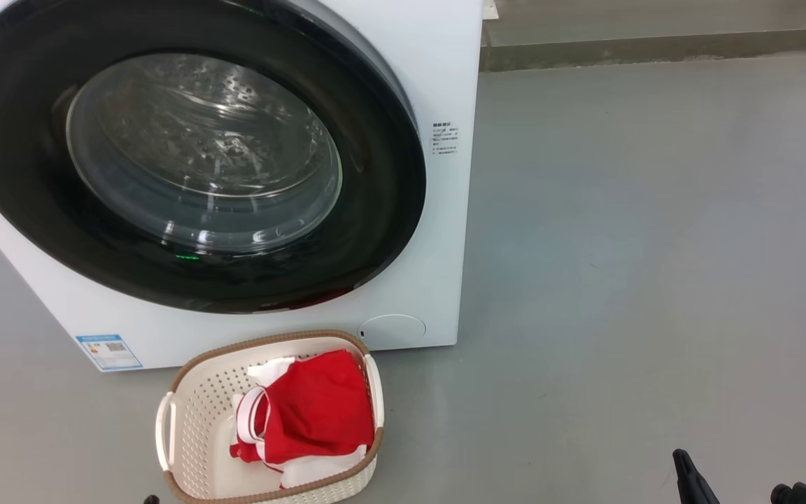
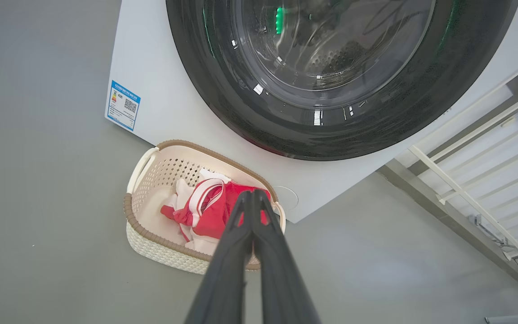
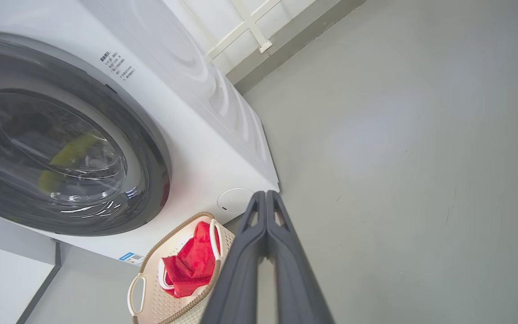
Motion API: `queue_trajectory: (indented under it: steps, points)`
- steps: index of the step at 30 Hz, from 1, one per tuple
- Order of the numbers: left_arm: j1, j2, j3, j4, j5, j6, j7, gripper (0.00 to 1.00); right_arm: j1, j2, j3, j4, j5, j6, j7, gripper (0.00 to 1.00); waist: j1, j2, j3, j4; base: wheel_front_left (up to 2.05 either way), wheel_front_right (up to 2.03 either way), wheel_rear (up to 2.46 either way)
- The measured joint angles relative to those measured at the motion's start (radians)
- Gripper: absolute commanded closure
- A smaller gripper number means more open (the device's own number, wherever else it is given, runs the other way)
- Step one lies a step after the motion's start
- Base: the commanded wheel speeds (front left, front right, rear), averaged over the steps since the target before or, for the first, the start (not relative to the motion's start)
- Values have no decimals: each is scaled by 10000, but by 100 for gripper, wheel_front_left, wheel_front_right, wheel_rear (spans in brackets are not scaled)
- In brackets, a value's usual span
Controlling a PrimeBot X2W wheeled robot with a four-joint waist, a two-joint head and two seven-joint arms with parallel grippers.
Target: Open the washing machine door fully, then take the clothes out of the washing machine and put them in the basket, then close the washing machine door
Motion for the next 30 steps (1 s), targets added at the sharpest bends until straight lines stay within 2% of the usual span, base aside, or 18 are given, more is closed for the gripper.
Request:
queue_trajectory:
  steps: [30]
  points:
    - [-597, -46, 320, -151, -2888, 0, 869, 100, -381, 50, -146, -255, 3064, -4, 888, 100, 0, 0, 112, 95, 0, 0, 0]
